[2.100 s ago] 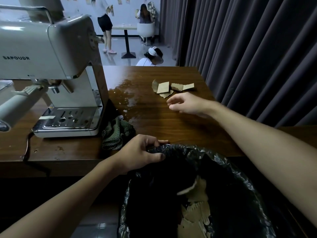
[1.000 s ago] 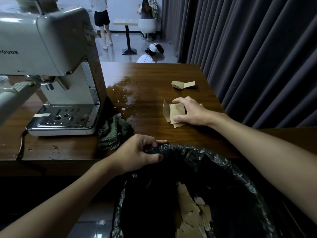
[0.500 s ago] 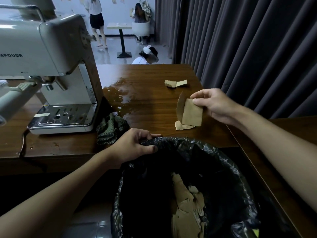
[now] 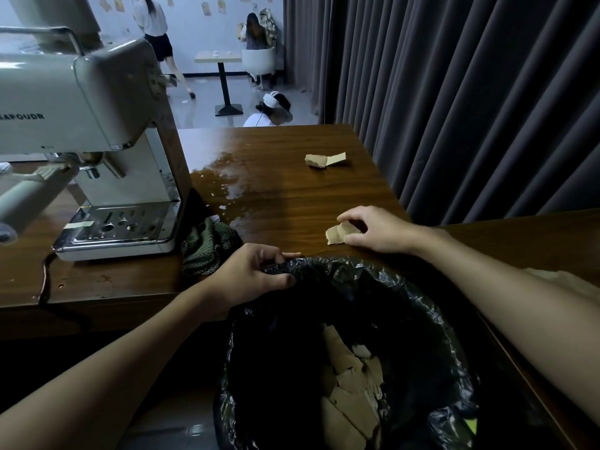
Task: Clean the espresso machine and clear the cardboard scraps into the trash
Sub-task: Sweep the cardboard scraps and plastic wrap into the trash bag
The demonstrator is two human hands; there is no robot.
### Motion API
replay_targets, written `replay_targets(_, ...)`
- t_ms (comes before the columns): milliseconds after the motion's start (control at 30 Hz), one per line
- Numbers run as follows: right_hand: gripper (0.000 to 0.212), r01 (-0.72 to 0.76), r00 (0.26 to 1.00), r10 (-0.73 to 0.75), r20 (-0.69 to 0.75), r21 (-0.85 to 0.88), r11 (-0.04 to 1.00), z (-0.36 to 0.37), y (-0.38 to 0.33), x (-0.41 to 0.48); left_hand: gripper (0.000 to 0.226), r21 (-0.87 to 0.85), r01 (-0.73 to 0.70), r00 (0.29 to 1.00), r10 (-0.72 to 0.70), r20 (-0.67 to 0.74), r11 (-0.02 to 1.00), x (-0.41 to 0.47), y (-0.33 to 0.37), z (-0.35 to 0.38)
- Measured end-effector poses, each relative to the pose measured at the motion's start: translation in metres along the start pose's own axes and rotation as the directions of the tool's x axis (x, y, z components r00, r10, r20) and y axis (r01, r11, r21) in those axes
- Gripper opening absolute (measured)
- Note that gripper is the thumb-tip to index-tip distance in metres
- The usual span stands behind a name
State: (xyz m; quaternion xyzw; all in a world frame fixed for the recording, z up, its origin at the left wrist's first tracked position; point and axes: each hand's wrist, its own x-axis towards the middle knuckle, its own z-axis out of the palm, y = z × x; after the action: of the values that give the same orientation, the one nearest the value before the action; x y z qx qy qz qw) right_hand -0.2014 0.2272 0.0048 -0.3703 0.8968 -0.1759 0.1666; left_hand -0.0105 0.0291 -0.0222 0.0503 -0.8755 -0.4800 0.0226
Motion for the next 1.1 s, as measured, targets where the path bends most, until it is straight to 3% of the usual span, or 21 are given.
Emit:
replay_targets(67,0.048,0.010,0.999,-0.014,-0.045,-0.095,0.995,0.006,-0.001,0.001,0.023,-0.012,0.001,1.000,-0.001,0.008,1.000,0.000,-0.001,0.000)
replay_targets(200,0.058,-0.001,0.999,0.001,-0.053,0.001,1.000,0.004,-0.003,0.001,0.023,-0.034,0.001,1.000,0.000,0.025,0.999,-0.001,0.001,0.002)
replay_targets(333,0.030,0.004,0.999,-0.003,-0.044,0.016,1.000,-0.001,-0.007,0.001,0.013,-0.022,0.001,0.999,0.000,0.032,1.000,-0.001,0.003,0.002)
replay_targets(433,0.013,0.035,0.999,-0.032,-0.020,0.185,0.982,-0.013,-0.020,-0.011,0.017,-0.025,0.013,0.999,-0.012,0.031,1.000,-0.001,0.003,0.001)
replay_targets(500,0.015,0.087,0.995,-0.096,0.003,0.388,0.918,-0.029,-0.033,-0.022,0.017,-0.010,-0.009,1.000,0.010,0.022,1.000,0.000,0.000,0.002)
replay_targets(600,0.027,0.098,0.917,-0.300,0.262,0.582,0.807,-0.051,-0.050,-0.038,0.021,-0.040,-0.021,1.000,0.022,0.013,0.999,0.000,-0.001,0.001)
replay_targets(667,0.031,0.127,0.799,-0.392,0.456,0.508,0.852,-0.055,-0.055,-0.041,0.020,-0.050,-0.015,1.000,0.016,0.011,0.999,-0.001,-0.001,0.000)
replay_targets(700,0.031,0.140,0.780,-0.389,0.491,0.468,0.872,-0.054,-0.056,-0.039,0.018,-0.044,-0.011,1.000,0.012,0.018,0.999,-0.001,-0.001,0.000)
replay_targets(900,0.031,0.067,0.979,-0.123,0.162,0.315,0.947,-0.035,-0.038,0.003,0.014,-0.066,0.008,0.999,-0.005,0.051,0.998,0.000,-0.002,-0.002)
replay_targets(1100,0.055,-0.055,0.996,0.064,-0.064,0.136,0.989,-0.022,-0.021,0.072,0.020,-0.058,0.020,0.998,-0.017,0.053,0.998,0.000,-0.002,0.001)
